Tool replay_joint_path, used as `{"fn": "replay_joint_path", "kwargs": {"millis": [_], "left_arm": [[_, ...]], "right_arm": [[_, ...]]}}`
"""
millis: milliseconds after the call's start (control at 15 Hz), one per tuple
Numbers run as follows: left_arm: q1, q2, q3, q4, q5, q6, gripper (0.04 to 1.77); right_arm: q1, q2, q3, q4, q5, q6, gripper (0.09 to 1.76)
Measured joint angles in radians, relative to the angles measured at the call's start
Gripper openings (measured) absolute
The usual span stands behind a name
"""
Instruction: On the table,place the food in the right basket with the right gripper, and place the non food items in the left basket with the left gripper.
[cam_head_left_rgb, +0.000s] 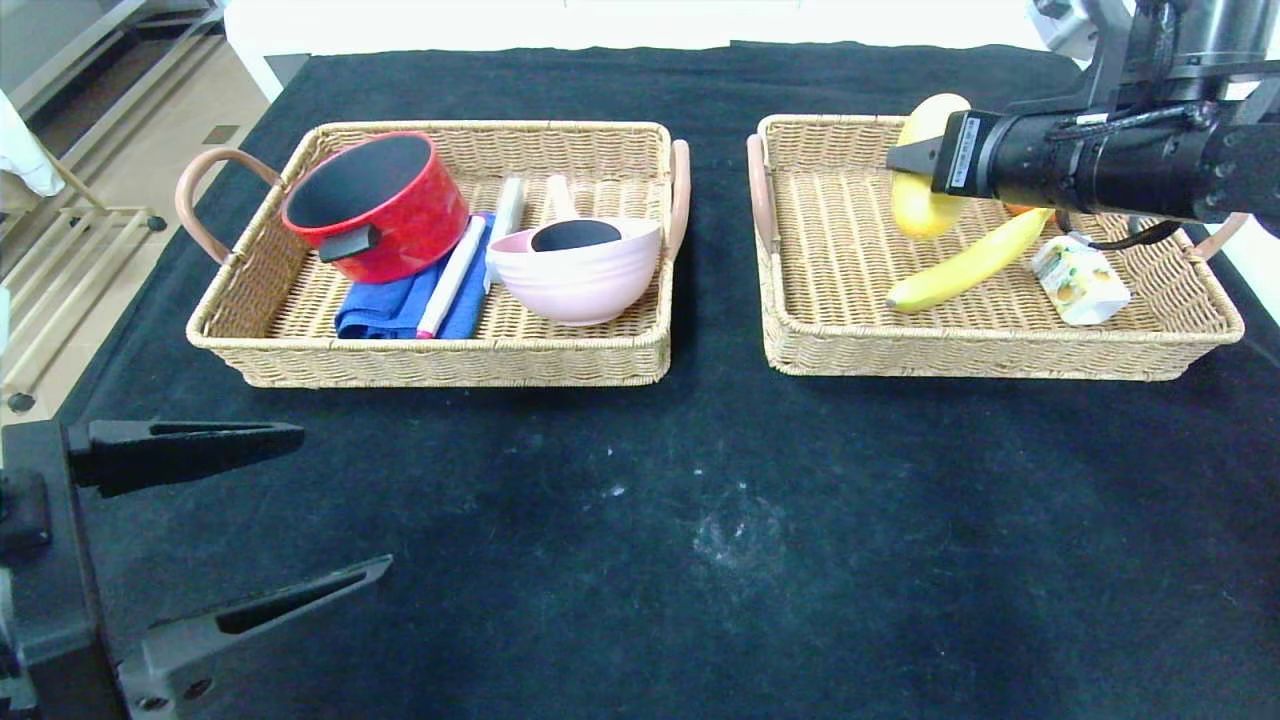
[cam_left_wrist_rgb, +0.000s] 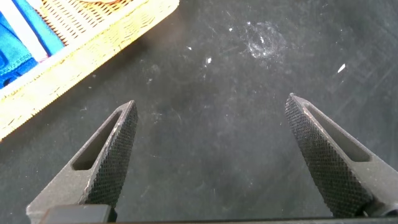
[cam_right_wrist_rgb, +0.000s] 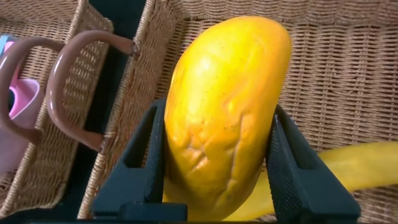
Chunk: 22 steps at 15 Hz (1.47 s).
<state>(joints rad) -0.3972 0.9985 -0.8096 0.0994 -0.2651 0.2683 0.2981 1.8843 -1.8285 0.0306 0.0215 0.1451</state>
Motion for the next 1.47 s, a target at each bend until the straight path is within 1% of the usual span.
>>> {"fn": "replay_joint_path", "kwargs": {"millis": [200,267,400,600,800,1000,1133,1267,1467], "left_arm": [[0.0,0.0,0.0,0.0,0.0,0.0,1.72],[0.0,0.0,0.0,0.0,0.0,0.0,1.72],[0.0,0.0,-0.001,0.0,-0.001,0.0,1.72],[-0.004,0.0,-0.001,0.0,-0.001,0.001,1.72],[-0.013,-0.002,0.003,-0.001,0.0,0.0,1.72],[-0.014,-0.004,0.003,-0.002,0.001,0.0,1.72],[-0.014,-0.006,0.003,-0.002,0.001,0.0,1.72],[-0.014,-0.012,0.0,-0.002,0.001,-0.001,1.72],[-0.014,-0.024,-0.001,-0.002,0.001,-0.001,1.72]], "right_arm": [[-0.005,0.021,-0.01,-0.008,0.0,0.0,0.97],[-0.005,0.025,-0.011,-0.009,0.0,0.0,1.01],[-0.01,0.027,-0.012,-0.011,0.001,0.0,1.17],[-0.011,0.028,-0.013,-0.011,0.001,0.001,1.35],[-0.016,0.026,-0.01,-0.01,0.003,0.0,1.46],[-0.02,0.007,0.005,-0.001,0.002,-0.018,1.54],[-0.022,-0.021,0.045,0.0,0.003,-0.061,1.57],[-0.023,-0.067,0.11,0.0,0.032,-0.103,1.61],[-0.022,-0.168,0.256,0.001,0.084,-0.146,1.64]]}}
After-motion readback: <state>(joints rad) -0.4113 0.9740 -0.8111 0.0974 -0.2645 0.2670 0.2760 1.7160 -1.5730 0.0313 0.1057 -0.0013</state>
